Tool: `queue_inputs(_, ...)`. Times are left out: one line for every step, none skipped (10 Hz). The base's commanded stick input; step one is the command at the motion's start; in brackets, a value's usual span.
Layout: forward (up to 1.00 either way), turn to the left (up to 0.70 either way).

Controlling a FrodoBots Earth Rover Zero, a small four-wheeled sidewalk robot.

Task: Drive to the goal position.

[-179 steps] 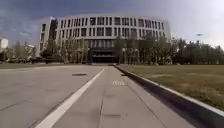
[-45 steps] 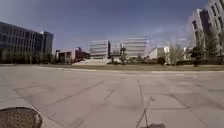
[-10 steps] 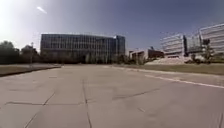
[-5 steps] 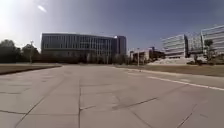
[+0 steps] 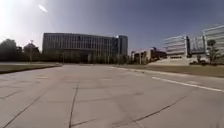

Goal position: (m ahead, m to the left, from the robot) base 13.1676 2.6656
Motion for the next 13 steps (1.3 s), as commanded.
queue_inputs(0.70,0.01)
queue_inputs(0.70,0.01)
queue_inputs(0.70,0.01)
queue_inputs(0.70,0.01)
queue_inputs(0.70,0.01)
queue_inputs(0.67,0.01)
queue_inputs(0.65,0.01)
queue_inputs(0.70,0.01)
queue_inputs(0.70,0.01)
queue_inputs(0.70,0.01)
queue_inputs(0.70,0.01)
queue_inputs(0.70,0.01)
queue_inputs(0.70,0.01)
